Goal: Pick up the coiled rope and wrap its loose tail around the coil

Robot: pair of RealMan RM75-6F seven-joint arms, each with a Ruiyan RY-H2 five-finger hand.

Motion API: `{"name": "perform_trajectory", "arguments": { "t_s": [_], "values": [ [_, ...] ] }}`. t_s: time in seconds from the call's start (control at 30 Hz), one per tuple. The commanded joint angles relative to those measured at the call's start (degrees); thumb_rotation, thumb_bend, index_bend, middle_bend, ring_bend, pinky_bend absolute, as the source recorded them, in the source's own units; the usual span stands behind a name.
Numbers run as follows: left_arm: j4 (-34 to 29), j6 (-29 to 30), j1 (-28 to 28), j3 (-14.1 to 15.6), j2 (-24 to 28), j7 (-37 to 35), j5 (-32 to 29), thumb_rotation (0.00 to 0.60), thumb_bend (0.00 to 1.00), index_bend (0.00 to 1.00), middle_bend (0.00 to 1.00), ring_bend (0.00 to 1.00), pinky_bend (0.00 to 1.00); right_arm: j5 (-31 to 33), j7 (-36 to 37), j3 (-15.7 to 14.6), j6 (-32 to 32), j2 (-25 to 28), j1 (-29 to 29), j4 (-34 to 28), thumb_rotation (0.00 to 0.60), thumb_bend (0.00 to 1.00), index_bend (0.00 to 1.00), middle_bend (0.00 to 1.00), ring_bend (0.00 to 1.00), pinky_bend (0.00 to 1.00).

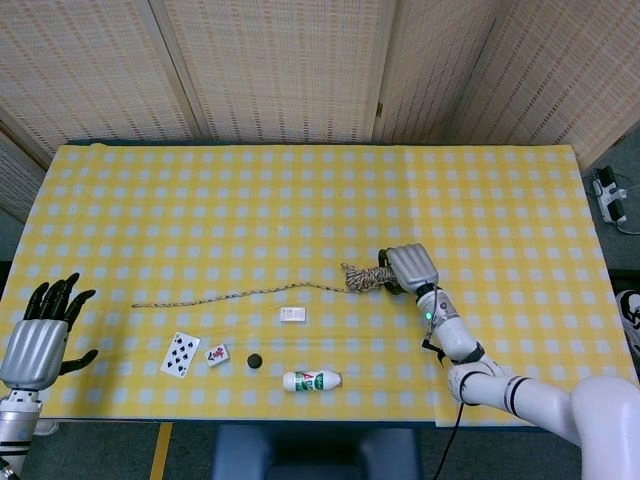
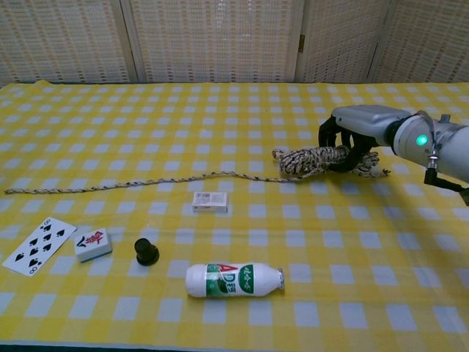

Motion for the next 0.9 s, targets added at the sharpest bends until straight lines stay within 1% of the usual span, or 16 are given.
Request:
{"name": "perform_trajectory", "arguments": {
  "t_s": [0.03,0.17,0.27,0.43,0.67,0.77,0.9],
  "values": [
    [0.52,-3.16,-3.06,-1.48,-0.27,-0.68,0.05,0.6,0.15,0.24,0.08,0.1,0.0,-2.18,2.13,0.19,1.87,2.65,-1.17,-3.95,0.6,0.54,0.58,0.51,0.56,0.52],
    [1.49,-7.61,-6.93,-2.98,-1.51,-2.56,-0.8,0.6,0.22,0.31,0.12,0.13,0.01,-3.35,4.06,0.56,3.05,4.78,-2.04,-7.6,0.6,0.55,0.59,0.51,0.57,0.53],
    [2.63,-11.81,-9.87,-4.02,-2.71,-3.44,-2.84,0.6,0.25,0.35,0.15,0.15,0.02,-4.1,4.89,0.81,3.88,5.96,-2.4,-9.85,0.6,0.55,0.59,0.52,0.57,0.53],
    [6.85,-15.24,-13.29,-5.33,-6.89,1.29,-6.89,0.6,0.28,0.4,0.16,0.16,0.04,-4.45,4.25,1.07,5.3,7.43,-2.65,-12.79,0.6,0.55,0.59,0.52,0.57,0.53],
    [13.71,-18.72,-15.24,-4.89,-11.93,5.16,-12.39,0.6,0.28,0.46,0.17,0.16,0.04,-3.47,3.23,1.07,5.84,8.04,-2.65,-14.61,0.6,0.55,0.59,0.52,0.57,0.53],
    [16.09,-19.88,-15.4,-4.6,-13.56,4.32,-14.18,0.6,0.3,0.47,0.17,0.17,0.04,-3.13,3.08,1.04,5.88,7.9,-2.56,-14.72,0.6,0.55,0.59,0.52,0.57,0.53],
    [18.73,-20.44,-15.55,-4.11,-15.37,2.56,-14.66,0.6,0.35,0.49,0.18,0.17,0.04,-2.8,2.66,0.99,6.01,7.6,-2.34,-14.78,0.6,0.55,0.59,0.52,0.57,0.53]
  ]
}}
